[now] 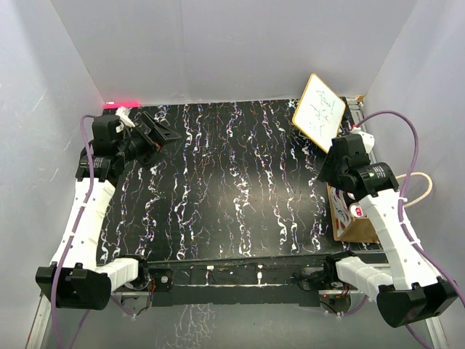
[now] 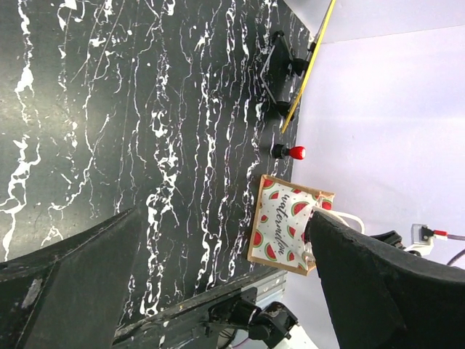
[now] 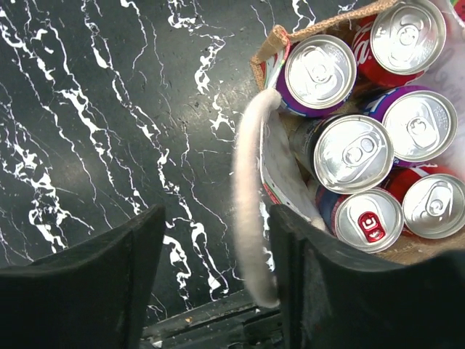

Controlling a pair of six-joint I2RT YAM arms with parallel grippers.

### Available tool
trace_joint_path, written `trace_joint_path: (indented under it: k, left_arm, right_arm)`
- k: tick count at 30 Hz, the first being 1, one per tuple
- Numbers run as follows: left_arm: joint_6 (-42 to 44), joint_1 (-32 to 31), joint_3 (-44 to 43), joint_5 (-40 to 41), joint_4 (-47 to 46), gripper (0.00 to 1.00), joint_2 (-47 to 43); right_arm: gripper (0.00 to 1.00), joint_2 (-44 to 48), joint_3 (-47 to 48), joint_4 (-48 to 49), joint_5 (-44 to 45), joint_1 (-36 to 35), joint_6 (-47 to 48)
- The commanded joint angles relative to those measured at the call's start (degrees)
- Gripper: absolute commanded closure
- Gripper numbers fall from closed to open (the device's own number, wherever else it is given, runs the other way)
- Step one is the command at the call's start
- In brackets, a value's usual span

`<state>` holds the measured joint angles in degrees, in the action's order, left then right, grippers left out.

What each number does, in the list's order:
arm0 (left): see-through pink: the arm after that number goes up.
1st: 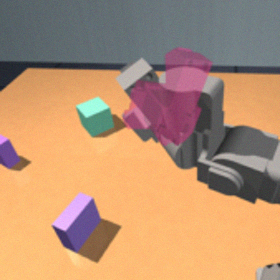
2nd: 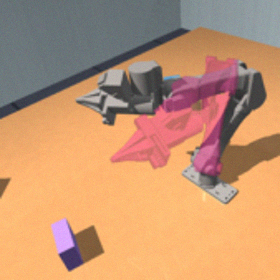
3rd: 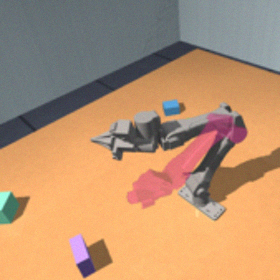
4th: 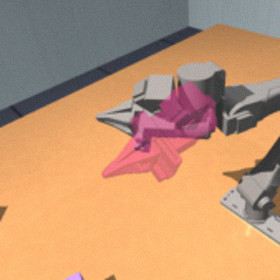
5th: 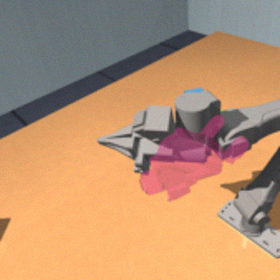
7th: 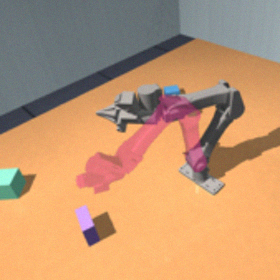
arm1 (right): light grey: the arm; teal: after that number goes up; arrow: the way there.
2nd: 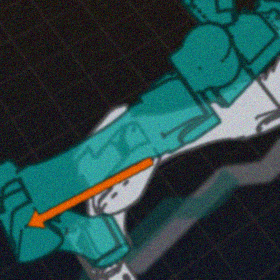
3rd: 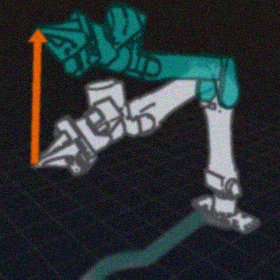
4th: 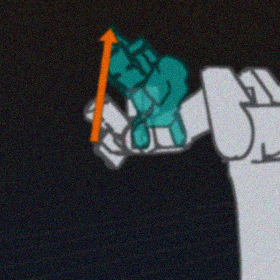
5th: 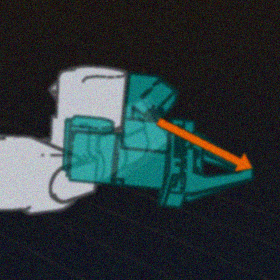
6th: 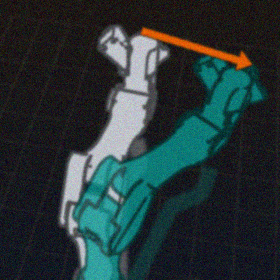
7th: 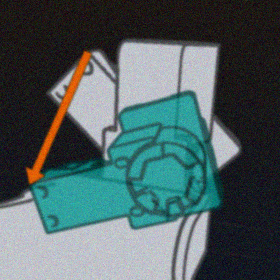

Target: Take the beverage out of the canvas bag

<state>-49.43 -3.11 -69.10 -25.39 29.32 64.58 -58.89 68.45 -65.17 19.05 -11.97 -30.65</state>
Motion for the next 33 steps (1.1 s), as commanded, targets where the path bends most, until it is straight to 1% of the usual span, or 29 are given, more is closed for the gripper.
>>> trace_joint_path:
  k: [1,4,5,8,11,16,23,27,30,33]
  left_arm:
    - [-2.0,-0.1,-2.0,-3.7,-3.3,0.03,0.5]
    - [-1.8,-0.2,-2.9,-3.7,-3.0,0.03,0.7]
    - [-1.7,-0.2,-3.1,-3.7,-2.8,0.03,0.5]
    - [-1.5,-0.2,-3.2,-3.4,-2.1,0.03,-0.1]
    - [-1.8,-0.2,-2.7,-3.3,-2.0,0.03,-0.9]
    - [-3.6,-0.2,-1.5,-3.2,-2.9,0.03,-1.6]
    - [-5.4,-0.2,-0.1,-3.6,-4.5,0.03,-1.6]
    - [-5.8,-0.2,-0.5,-3.6,-4.5,0.03,-1.0]
    - [-5.9,-0.2,-0.8,-3.2,-4.5,0.03,-0.6]
    - [-6.2,-0.2,-1.0,-3.3,-4.4,0.03,-0.3]
  right_arm:
    - [0.47,2.4,-2.5,7.2,3.2,0.4,0.0]
    - [0.65,2.9,-3.6,9.1,2.6,0.4,2.2]
    - [0.73,3.0,-3.7,9.6,2.1,0.4,2.9]
    - [0.83,3.8,-3.5,11.1,-2.4,0.4,5.9]
    - [0.86,4.4,-2.9,12.5,-9.0,0.4,8.8]
    - [0.92,4.5,-3.4,13.1,-21.1,0.4,10.8]
    - [0.92,4.2,-5.6,13.2,-39.0,0.3,12.4]
    - [0.92,4.0,-6.7,14.0,-47.9,0.3,11.8]
    - [0.92,3.2,-7.6,14.7,-52.5,-0.2,9.5]
    - [0.92,3.1,-8.6,19.2,-55.4,-2.2,5.5]
